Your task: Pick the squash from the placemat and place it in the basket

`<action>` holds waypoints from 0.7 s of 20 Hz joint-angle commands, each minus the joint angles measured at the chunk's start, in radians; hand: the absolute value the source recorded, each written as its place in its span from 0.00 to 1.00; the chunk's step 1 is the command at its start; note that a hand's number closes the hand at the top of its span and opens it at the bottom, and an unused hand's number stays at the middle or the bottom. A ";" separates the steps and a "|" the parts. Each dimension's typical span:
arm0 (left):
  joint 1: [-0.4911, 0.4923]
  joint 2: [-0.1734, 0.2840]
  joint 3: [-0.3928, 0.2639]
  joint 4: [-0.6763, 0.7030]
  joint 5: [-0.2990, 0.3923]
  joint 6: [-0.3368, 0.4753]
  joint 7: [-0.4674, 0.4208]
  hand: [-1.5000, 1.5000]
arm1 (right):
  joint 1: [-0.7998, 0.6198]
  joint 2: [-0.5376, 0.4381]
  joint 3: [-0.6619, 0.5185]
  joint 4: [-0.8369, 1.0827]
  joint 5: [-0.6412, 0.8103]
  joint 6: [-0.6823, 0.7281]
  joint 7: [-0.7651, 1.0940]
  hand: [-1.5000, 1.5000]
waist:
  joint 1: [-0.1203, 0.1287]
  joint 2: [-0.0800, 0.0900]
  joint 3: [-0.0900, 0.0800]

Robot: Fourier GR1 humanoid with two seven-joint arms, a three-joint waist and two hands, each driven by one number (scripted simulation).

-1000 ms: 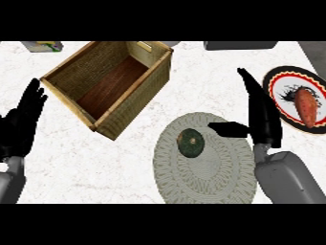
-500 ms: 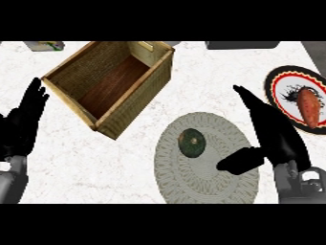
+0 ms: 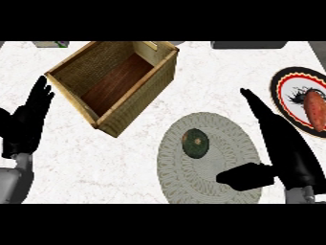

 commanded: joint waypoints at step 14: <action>-0.024 -0.066 0.071 -0.008 -0.066 -0.060 0.030 0.50 | 0.268 0.139 0.108 0.234 0.262 -0.287 -0.384 0.00 | 0.001 0.002 0.001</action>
